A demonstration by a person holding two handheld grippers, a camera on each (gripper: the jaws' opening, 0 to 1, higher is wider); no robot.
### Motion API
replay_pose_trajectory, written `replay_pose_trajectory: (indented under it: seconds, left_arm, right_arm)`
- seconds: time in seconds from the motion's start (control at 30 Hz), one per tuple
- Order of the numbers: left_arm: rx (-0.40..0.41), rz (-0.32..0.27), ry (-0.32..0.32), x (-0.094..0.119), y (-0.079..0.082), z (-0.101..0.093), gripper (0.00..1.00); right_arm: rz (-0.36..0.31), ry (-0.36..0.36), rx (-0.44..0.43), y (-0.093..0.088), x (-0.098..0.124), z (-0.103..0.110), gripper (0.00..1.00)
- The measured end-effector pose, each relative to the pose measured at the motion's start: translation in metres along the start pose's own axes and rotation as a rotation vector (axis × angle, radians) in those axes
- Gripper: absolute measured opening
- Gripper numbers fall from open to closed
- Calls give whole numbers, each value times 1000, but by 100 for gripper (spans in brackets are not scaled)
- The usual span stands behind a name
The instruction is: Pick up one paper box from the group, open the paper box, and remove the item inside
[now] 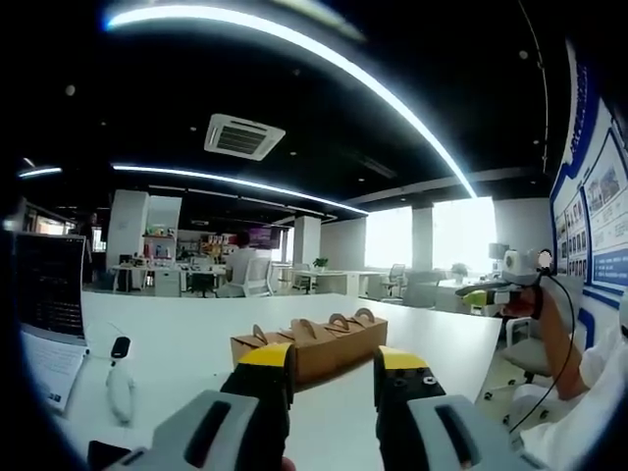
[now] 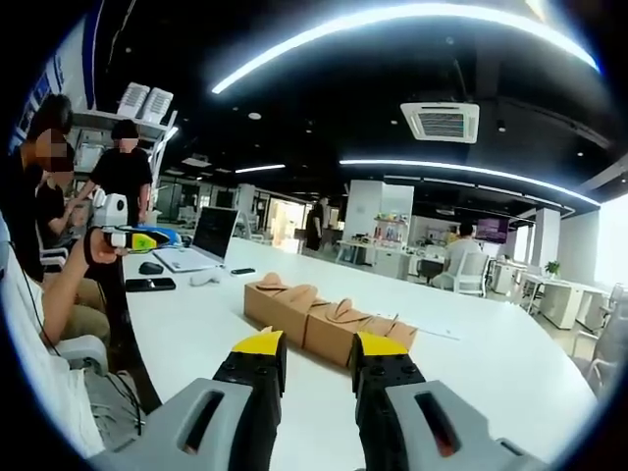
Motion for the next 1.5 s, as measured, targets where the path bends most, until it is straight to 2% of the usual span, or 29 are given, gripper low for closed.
replay_pose_trajectory:
  seconds: [0.33, 0.73, 0.93, 1.13, 1.5]
  left_arm:
    - [3, -3, 3, 1, 0, 2, 34]
    - [6, -4, 2, 2, 1, 2, 34]
    - [21, -25, -16, 4, 7, 1, 33]
    - [16, -21, -17, 2, 8, 1, 33]
    - [12, -25, -16, 4, 9, 1, 33]
  right_arm:
    - [-1, 0, -4, -1, -3, 1, 28]
    - [-44, 3, -59, 4, -3, 2, 28]
    - [-57, -30, -89, 1, 3, -8, 27]
    - [-28, -51, -116, -8, -3, -18, 26]
    - [7, -36, -118, -3, -21, -29, 25]
Point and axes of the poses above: the point that each gripper's makers call its tool centre point, and the gripper's own axes: x roughly backward along the fingers, z roughly to its left, y roughly out of its top, the point moved 6 cm from there along x, roughly backward along the fingers, and after that the axes turned 12 degrees about y, right-handed, at the moved point
